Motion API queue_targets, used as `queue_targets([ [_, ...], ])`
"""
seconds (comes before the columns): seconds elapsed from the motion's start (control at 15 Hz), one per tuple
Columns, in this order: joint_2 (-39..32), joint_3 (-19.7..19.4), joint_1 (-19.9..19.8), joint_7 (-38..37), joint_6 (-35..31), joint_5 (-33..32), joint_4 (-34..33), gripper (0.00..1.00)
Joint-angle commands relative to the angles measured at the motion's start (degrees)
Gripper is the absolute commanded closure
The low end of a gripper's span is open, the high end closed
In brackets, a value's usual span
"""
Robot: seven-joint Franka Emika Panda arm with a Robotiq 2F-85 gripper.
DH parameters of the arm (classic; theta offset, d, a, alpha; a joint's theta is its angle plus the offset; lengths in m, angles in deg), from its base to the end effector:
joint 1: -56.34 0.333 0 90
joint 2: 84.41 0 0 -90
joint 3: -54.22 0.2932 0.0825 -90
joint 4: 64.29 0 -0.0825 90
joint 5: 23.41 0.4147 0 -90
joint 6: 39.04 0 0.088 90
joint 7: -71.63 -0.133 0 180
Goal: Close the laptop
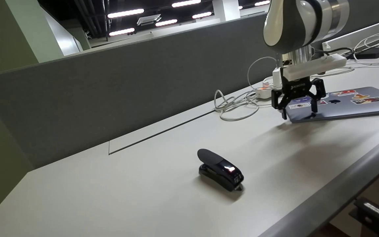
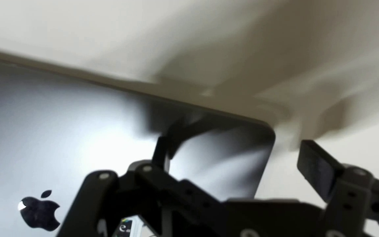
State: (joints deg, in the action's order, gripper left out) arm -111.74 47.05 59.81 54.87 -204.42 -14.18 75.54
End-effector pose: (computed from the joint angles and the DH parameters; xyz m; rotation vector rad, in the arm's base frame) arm 0.4627 -0.0488 0.0362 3.0229 -0.7725 -0.0326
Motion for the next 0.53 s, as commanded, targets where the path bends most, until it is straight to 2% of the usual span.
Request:
queue_targets([
  [0.0, 5.55, -0.59, -0.03, -1.46, 5.27, -0.01, 1.2, 0.0],
  [0.27, 10.46, -1.02, -0.4, -1.59, 13.0, -1.74, 1.15, 0.0],
  [0.47, 12.45, 0.2, -2.13, 1.49, 19.76, -2.09, 0.28, 0.0],
])
